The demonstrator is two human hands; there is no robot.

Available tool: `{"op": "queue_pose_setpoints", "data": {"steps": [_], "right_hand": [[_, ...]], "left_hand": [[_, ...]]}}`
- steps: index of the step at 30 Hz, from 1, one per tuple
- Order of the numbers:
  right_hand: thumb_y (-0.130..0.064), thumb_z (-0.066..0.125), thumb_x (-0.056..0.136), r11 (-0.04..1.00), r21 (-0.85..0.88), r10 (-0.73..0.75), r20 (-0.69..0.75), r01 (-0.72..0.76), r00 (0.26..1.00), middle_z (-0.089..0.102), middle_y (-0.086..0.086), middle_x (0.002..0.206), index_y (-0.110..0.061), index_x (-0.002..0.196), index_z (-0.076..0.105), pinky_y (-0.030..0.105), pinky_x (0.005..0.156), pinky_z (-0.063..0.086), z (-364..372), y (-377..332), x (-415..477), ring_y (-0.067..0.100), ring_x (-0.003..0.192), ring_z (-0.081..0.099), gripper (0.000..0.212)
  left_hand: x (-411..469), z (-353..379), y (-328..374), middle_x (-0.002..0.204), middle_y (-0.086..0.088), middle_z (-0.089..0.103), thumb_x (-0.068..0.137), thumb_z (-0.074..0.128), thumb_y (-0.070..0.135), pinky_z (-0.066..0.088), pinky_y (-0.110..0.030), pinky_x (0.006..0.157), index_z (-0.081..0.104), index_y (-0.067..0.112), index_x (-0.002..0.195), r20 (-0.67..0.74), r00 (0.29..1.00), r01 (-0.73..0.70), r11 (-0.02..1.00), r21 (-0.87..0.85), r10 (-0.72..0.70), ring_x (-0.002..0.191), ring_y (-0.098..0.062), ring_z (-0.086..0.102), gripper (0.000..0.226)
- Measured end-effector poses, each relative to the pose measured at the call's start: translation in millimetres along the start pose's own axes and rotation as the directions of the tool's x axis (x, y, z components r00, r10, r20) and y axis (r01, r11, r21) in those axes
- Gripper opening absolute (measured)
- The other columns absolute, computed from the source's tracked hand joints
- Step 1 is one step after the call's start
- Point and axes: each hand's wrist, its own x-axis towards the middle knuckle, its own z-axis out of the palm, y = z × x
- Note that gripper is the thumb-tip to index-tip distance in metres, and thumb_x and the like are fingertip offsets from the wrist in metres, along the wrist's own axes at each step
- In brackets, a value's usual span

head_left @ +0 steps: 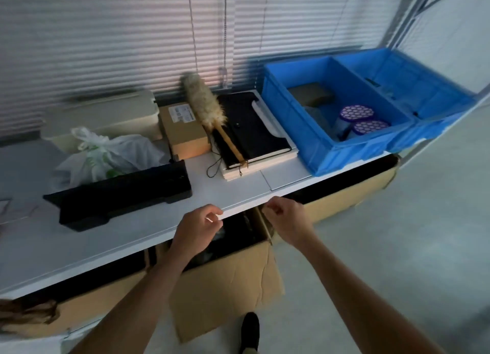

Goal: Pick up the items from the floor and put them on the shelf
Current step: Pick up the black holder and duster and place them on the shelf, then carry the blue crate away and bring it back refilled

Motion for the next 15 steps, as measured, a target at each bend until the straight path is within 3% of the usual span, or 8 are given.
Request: {"op": "queue_pose_setpoints", "data": {"steps": [5, 8, 11, 15], "right_hand": [[-0.020, 0.062, 0.090, 0.988, 0.039, 0.150, -0.028, -0.149, 0.988, 0.061, -0.016, 0.069, -0.027, 0.080, 0.069, 0.011, 0.057, 0.041, -50, 56, -41, -0.002, 0.064, 0.057, 0.014], [-0.023, 0.063, 0.088, 0.962, 0.081, 0.267, -0.088, -0.260, 0.960, 0.066, -0.009, 0.070, -0.030, 0.077, 0.068, 0.024, 0.064, 0.049, -88, 95, -30, 0.008, 0.069, 0.063, 0.014], [-0.022, 0.063, 0.087, 0.918, 0.193, 0.373, -0.128, -0.346, 0.919, 0.069, -0.003, 0.067, -0.020, 0.077, 0.071, 0.029, 0.066, 0.053, -131, 132, 7, 0.015, 0.066, 0.065, 0.013], [-0.020, 0.061, 0.086, 0.819, 0.396, 0.489, -0.107, -0.414, 0.866, 0.065, 0.004, 0.066, -0.009, 0.077, 0.069, 0.028, 0.056, 0.045, -186, 173, 82, 0.016, 0.059, 0.058, 0.016]], "left_hand": [[14, 42, 41, 0.097, 0.014, 0.069, 0.089, 0.066, 0.030, 0.047, -0.019, 0.066, 0.068, 0.032, 0.105, 0.168, 0.986, 0.021, 1.000, -0.017, -0.018, 0.091, -0.006, 0.066, 0.016], [50, 65, 85, 0.102, 0.009, 0.069, 0.090, 0.066, 0.029, 0.046, -0.020, 0.068, 0.069, 0.027, 0.108, 0.163, 0.987, -0.002, 1.000, -0.023, 0.006, 0.094, -0.008, 0.064, 0.019], [111, 87, 143, 0.105, 0.002, 0.068, 0.088, 0.067, 0.029, 0.045, -0.019, 0.067, 0.067, 0.021, 0.111, 0.138, 0.990, 0.032, 0.995, -0.093, -0.019, 0.094, -0.015, 0.064, 0.024], [214, 121, 218, 0.102, -0.011, 0.070, 0.077, 0.065, 0.055, 0.054, -0.042, 0.089, 0.066, 0.010, 0.103, 0.054, 0.989, 0.143, 0.961, -0.235, -0.134, 0.098, -0.031, 0.067, 0.052]]}}
